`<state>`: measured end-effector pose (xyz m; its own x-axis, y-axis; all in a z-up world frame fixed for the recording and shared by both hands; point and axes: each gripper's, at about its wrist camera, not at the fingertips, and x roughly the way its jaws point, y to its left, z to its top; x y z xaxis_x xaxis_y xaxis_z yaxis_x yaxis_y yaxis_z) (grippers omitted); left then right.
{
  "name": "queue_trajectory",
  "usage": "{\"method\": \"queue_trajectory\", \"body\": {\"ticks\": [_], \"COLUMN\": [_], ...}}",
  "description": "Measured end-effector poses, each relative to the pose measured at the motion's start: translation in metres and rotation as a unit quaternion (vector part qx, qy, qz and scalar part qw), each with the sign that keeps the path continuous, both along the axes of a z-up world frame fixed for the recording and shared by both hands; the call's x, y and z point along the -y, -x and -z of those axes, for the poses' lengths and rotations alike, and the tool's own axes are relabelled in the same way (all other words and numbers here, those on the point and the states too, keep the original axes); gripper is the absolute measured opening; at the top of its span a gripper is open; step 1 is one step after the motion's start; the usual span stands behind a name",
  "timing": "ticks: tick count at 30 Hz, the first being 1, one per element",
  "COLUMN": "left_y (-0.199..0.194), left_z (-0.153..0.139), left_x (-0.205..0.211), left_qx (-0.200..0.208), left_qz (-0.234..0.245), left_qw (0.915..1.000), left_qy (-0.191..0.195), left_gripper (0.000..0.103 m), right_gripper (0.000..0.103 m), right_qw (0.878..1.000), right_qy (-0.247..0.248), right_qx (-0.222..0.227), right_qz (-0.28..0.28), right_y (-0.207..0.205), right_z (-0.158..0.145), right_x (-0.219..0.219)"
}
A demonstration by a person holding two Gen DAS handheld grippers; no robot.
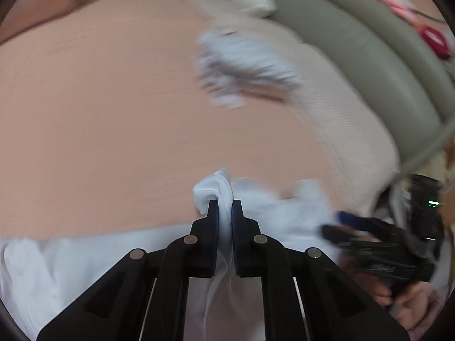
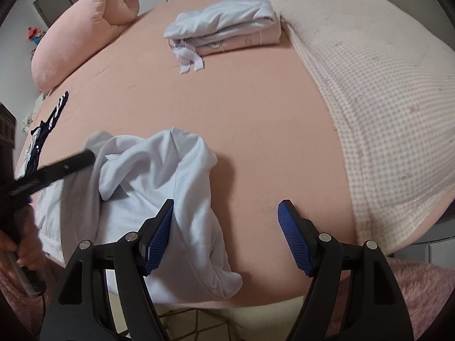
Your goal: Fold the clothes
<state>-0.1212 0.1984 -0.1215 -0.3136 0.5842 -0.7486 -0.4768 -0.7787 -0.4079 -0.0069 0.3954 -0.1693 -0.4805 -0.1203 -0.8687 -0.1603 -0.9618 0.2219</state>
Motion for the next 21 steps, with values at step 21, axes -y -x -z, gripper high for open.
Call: {"method": "queue_trajectory", "body": {"ticks": [21], "left_y": [-0.056], "left_z": [0.014], "left_x": [0.112], "left_qx": [0.051], "left_qz": [-0.119], "left_qw": [0.9904], "left_qy": [0.048], "left_gripper": [0.049], "right_gripper": [0.042], "right_qw": [0.998], "right_qy": [0.016], "right_qx": [-0.002], "right_qz": [-0.055], "right_y": [0.018], "right_z": [-0.028], "right_x": [-0.011]}}
